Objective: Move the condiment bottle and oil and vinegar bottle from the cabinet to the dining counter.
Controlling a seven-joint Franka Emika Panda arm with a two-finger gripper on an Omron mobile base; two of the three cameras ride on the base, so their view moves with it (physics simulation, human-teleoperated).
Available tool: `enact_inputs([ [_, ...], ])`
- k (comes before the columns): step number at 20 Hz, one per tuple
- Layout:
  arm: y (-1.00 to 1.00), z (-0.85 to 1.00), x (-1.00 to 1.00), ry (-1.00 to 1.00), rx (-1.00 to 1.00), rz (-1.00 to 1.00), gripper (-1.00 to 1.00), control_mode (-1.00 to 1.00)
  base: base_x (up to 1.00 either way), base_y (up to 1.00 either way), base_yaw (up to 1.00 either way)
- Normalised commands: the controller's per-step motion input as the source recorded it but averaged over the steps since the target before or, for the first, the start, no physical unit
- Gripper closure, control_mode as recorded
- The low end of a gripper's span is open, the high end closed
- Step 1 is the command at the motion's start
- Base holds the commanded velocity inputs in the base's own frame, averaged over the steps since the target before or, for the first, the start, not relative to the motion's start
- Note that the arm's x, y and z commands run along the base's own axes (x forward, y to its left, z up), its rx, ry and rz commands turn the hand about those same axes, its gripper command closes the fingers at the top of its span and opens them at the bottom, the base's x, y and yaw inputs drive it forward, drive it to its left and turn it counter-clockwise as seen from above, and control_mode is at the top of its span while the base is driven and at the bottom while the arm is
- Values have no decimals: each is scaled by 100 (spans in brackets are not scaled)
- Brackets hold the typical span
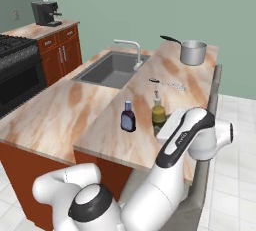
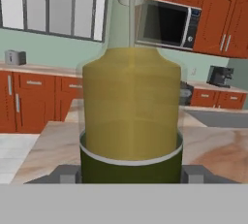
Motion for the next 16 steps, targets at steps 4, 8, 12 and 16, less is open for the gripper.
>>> enact_inputs([
  [4, 12, -19, 15, 0, 0, 0, 100, -100, 0, 0, 0],
  [8, 16, -23, 13, 0, 0, 0, 100, -100, 0, 0, 0],
  [12, 15, -31, 15, 0, 0, 0, 100, -100, 0, 0, 0],
  [16, 17, -31, 24, 0, 0, 0, 100, -100, 0, 0, 0],
])
